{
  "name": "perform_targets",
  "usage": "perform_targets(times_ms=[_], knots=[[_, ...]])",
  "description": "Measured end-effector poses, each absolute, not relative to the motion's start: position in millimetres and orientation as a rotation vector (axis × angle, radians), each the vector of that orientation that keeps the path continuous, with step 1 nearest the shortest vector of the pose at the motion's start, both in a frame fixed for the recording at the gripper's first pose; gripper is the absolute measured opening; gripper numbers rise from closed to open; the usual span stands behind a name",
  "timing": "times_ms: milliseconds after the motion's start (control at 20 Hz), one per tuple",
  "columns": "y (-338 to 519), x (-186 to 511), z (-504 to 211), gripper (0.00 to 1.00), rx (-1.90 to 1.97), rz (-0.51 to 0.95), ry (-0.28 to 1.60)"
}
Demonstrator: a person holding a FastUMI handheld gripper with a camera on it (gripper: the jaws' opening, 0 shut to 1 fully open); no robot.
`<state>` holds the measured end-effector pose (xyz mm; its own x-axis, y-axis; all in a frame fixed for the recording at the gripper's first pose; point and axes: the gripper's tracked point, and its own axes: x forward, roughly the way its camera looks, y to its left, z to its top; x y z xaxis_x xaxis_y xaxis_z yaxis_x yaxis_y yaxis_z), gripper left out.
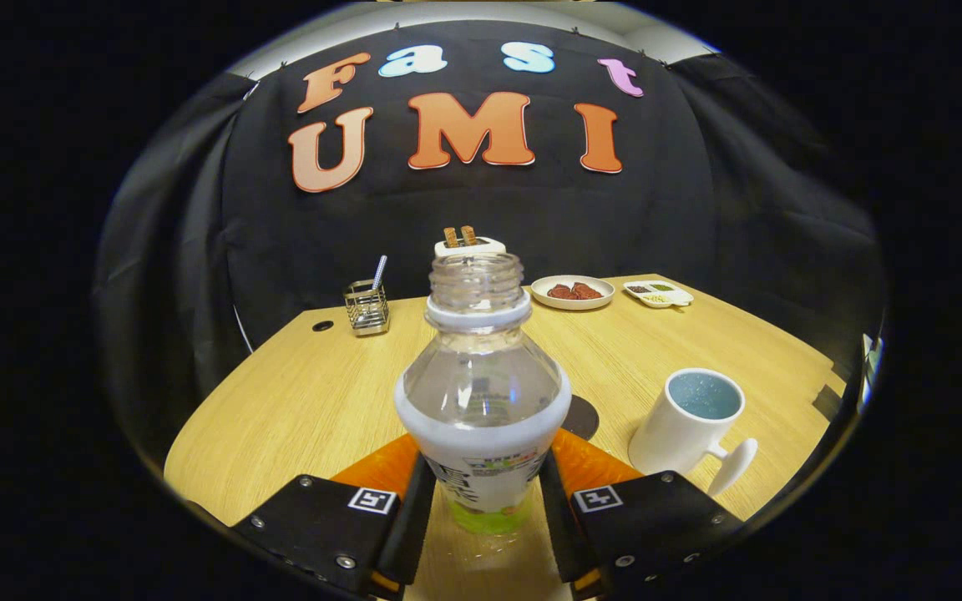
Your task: Take the bottle from table, then pour the juice into the cup, finally place the bottle on the coaster
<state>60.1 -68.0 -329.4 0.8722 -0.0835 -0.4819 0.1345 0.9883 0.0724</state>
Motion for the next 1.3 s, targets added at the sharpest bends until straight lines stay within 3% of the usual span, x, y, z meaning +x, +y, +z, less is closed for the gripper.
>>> perform_targets(times_ms=[1300], knots=[[-75.7, 90.1, -271.1, 0.61, 1.038, -0.057, 0.342]])
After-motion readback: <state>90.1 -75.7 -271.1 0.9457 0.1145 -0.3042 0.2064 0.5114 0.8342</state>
